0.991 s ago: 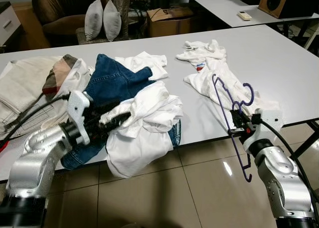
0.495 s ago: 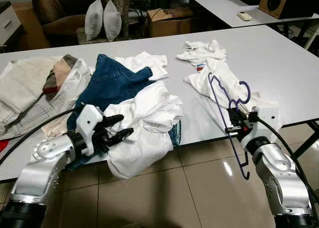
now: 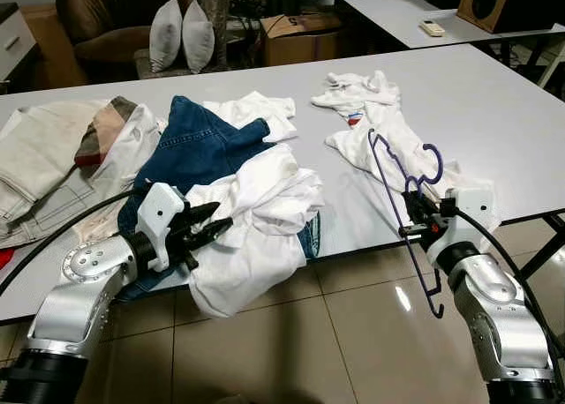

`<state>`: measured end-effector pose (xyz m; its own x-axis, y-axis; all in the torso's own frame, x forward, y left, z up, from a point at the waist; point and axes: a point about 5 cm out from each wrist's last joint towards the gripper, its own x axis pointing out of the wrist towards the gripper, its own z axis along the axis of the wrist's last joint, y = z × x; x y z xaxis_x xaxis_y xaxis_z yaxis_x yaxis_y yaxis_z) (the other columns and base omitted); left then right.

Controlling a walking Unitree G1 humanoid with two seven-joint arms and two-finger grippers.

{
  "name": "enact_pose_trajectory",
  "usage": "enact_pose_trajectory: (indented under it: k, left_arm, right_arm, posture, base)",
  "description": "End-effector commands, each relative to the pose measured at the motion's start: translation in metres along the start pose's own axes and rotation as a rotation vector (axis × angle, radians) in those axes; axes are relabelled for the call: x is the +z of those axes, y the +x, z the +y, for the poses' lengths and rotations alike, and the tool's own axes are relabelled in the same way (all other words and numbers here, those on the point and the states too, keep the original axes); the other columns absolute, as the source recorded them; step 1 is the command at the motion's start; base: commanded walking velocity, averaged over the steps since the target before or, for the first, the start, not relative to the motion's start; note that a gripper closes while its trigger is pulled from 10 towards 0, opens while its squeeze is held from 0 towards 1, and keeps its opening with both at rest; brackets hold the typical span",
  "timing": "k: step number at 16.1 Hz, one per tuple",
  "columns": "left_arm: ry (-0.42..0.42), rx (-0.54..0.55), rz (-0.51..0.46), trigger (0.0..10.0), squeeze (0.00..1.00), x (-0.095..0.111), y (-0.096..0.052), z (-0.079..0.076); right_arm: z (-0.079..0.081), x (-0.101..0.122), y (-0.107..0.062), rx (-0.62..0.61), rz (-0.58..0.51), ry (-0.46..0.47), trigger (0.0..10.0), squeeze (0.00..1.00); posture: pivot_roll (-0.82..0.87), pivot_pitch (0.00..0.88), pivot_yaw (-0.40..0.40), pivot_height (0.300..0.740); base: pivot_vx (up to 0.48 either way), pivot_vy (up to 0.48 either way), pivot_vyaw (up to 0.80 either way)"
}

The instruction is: Hang hanger

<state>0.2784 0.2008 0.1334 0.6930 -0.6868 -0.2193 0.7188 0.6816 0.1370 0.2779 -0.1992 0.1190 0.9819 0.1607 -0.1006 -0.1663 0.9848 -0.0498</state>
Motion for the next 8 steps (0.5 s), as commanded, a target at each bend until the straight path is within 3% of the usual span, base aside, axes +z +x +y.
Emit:
enact_pose_trajectory:
  k: [1, 8]
  left_arm:
    - [0.002, 0.003, -0.004, 0.0, 0.0, 0.0013, -0.0005, 0.003]
    - [-0.011, -0.023, -0.031, 0.0, 0.0, 0.0045, -0.0012, 0.0041]
  right_arm:
    - [0.0012, 0.0005, 0.0024, 0.008, 0.004, -0.004, 10.0, 0.0]
    - [0.0028, 0.0003, 0.0028, 0.012, 0.003, -0.001, 10.0, 0.0]
  posture:
    - [-0.02, 0.0, 0.062, 0.74]
    - [-0.01, 0.0, 0.061, 0.74]
  base:
    - [0.0, 0.0, 0.0]
    - [0.0, 0.0, 0.0]
